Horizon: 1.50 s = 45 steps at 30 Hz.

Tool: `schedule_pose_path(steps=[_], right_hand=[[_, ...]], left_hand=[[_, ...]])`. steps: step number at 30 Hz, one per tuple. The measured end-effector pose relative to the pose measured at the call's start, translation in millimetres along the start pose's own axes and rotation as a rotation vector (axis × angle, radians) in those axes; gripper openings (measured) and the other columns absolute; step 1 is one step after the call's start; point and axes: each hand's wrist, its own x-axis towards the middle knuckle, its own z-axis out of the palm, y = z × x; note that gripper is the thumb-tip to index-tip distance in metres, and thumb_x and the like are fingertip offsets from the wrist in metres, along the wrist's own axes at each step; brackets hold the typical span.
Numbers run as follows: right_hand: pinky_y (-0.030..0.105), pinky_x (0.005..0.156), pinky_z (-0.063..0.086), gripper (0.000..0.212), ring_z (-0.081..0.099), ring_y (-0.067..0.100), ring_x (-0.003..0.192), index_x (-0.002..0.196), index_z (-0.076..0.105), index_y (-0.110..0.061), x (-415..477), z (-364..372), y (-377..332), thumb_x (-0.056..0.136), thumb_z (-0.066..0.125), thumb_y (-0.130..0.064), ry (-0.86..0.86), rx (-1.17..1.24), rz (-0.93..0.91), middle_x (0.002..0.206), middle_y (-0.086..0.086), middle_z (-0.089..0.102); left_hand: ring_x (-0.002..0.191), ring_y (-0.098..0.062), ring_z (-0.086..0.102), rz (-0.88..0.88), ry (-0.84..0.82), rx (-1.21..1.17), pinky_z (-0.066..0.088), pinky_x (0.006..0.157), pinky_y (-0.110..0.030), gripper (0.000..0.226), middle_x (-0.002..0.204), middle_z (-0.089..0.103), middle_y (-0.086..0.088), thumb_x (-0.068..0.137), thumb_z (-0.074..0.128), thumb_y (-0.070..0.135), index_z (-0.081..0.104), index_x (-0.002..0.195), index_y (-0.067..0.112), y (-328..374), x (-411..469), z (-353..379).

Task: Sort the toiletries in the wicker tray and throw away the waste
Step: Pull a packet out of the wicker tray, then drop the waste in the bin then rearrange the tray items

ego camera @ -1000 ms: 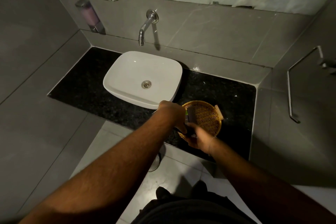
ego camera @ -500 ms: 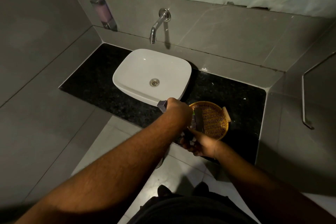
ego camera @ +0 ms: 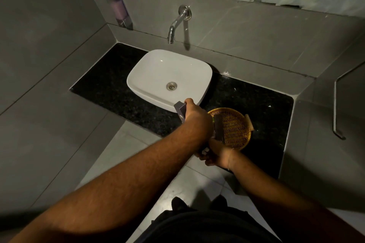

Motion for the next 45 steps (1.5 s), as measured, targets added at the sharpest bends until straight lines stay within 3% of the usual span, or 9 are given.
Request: schedule_pose_path(steps=[5, 9, 14, 19, 22, 25, 31, 39, 45], right_hand=[[0.024, 0.056, 0.031, 0.036, 0.049, 0.009, 0.059, 0.086, 0.069, -0.024, 0, 3, 5, 0.104, 0.045, -0.045, -0.007, 0.024, -0.027, 0.074, -0.005, 0.070], [0.024, 0.057, 0.028, 0.040, 0.044, 0.009, 0.059, 0.086, 0.068, -0.025, -1, 3, 11, 0.102, 0.046, -0.055, 0.018, -0.035, 0.014, 0.072, -0.007, 0.065], [0.022, 0.053, 0.028, 0.050, 0.038, 0.007, 0.051, 0.080, 0.060, -0.021, -1, -9, 14, 0.102, 0.040, -0.061, 0.076, -0.274, 0.176, 0.065, -0.007, 0.048], [0.022, 0.048, 0.028, 0.050, 0.040, 0.005, 0.046, 0.077, 0.059, -0.025, -10, -26, 36, 0.098, 0.043, -0.067, 0.284, -0.283, 0.043, 0.058, -0.010, 0.052], [0.019, 0.043, 0.026, 0.060, 0.035, 0.006, 0.035, 0.067, 0.051, -0.021, -11, -35, 26, 0.100, 0.035, -0.069, 0.264, -0.244, 0.227, 0.046, -0.008, 0.045], [0.017, 0.040, 0.024, 0.069, 0.032, 0.009, 0.036, 0.061, 0.046, -0.020, -8, -39, 23, 0.097, 0.032, -0.077, 0.321, -0.211, 0.261, 0.048, -0.004, 0.041], [0.018, 0.044, 0.018, 0.072, 0.027, 0.009, 0.044, 0.060, 0.041, -0.023, -7, -39, 12, 0.085, 0.037, -0.090, 0.353, -0.167, 0.177, 0.059, -0.003, 0.037], [0.023, 0.045, 0.019, 0.062, 0.025, 0.009, 0.042, 0.059, 0.038, -0.028, 7, -27, 6, 0.080, 0.061, -0.082, 0.431, -0.327, -0.065, 0.053, -0.007, 0.036], [0.021, 0.045, 0.025, 0.057, 0.033, 0.006, 0.040, 0.066, 0.049, -0.027, 35, -13, 9, 0.076, 0.064, -0.081, 0.386, -0.381, -0.112, 0.053, -0.009, 0.041]], left_hand=[[0.126, -0.030, 0.061, -0.010, 0.002, -0.069, 0.030, 0.120, -0.059, 0.031, 0.102, 0.061, -0.001, 0.099, 0.063, 0.049, 0.066, 0.120, 0.025, -4, 1, 5], [0.128, -0.032, 0.060, -0.012, -0.005, -0.093, 0.030, 0.121, -0.059, 0.035, 0.105, 0.061, -0.003, 0.101, 0.062, 0.044, 0.065, 0.131, 0.025, -5, 1, 10], [0.139, -0.036, 0.054, 0.000, -0.051, -0.064, 0.029, 0.122, -0.064, 0.050, 0.140, 0.065, -0.004, 0.101, 0.061, 0.045, 0.056, 0.147, 0.025, -8, 5, 21], [0.130, -0.034, 0.059, -0.026, -0.021, -0.144, 0.043, 0.114, -0.054, 0.025, 0.131, 0.067, -0.005, 0.102, 0.062, 0.037, 0.068, 0.112, 0.015, -16, 20, 51], [0.117, -0.028, 0.068, -0.083, 0.044, -0.298, 0.046, 0.106, -0.047, 0.027, 0.120, 0.073, -0.001, 0.099, 0.067, 0.039, 0.072, 0.121, 0.024, -22, 33, 81], [0.116, -0.027, 0.071, -0.143, 0.155, -0.524, 0.046, 0.100, -0.046, 0.028, 0.120, 0.075, 0.000, 0.096, 0.064, 0.039, 0.072, 0.121, 0.031, -28, 40, 114], [0.108, -0.026, 0.069, -0.361, 0.137, -0.877, 0.055, 0.096, -0.043, 0.036, 0.117, 0.071, -0.001, 0.083, 0.068, 0.052, 0.071, 0.114, 0.033, -27, 32, 177], [0.108, -0.027, 0.071, -0.630, 0.026, -1.474, 0.060, 0.094, -0.041, 0.048, 0.119, 0.076, -0.007, 0.088, 0.079, 0.039, 0.069, 0.130, 0.019, -19, 14, 242], [0.079, -0.027, 0.072, -0.796, 0.090, -1.632, 0.064, 0.079, -0.044, 0.024, 0.094, 0.078, -0.006, 0.081, 0.079, 0.032, 0.075, 0.103, 0.024, -6, 0, 267]])
